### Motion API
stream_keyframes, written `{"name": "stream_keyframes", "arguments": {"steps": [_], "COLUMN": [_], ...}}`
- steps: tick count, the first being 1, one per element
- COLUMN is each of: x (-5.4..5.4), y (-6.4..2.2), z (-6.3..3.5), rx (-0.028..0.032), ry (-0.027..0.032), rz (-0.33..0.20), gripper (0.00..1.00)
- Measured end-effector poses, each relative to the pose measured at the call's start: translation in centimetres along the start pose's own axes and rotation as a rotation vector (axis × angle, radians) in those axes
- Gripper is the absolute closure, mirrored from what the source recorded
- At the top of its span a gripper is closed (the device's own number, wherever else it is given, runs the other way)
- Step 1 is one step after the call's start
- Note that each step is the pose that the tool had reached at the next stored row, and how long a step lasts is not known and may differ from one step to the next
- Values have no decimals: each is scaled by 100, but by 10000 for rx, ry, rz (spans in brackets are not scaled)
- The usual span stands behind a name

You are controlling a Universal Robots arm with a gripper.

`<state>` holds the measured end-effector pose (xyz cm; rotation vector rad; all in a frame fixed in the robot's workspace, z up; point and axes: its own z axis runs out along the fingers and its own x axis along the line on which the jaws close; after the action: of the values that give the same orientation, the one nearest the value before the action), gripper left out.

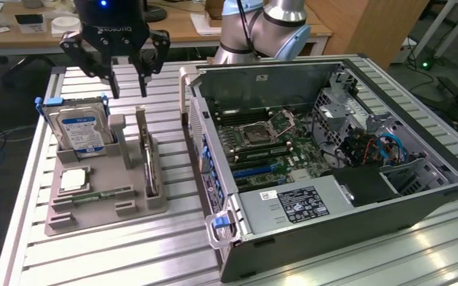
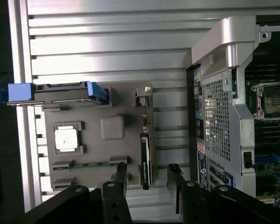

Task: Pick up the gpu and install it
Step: 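Pick up the gpu and move the gpu toward the slot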

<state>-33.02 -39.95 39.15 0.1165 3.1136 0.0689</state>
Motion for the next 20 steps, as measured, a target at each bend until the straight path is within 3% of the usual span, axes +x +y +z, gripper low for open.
{"name": "stream_keyframes", "arguments": {"steps": [2, 3, 6, 11, 20], "x": [0, 0, 0, -5, -6], "y": [0, 0, -1, -2, -26], "z": [0, 0, 0, 28, 156], "rx": [0, 0, 0, -12, 60], "ry": [0, 0, 1, 31, 53], "rz": [1, 1, -34, -594, -945], "gripper": [53, 47, 47, 47, 47]}}
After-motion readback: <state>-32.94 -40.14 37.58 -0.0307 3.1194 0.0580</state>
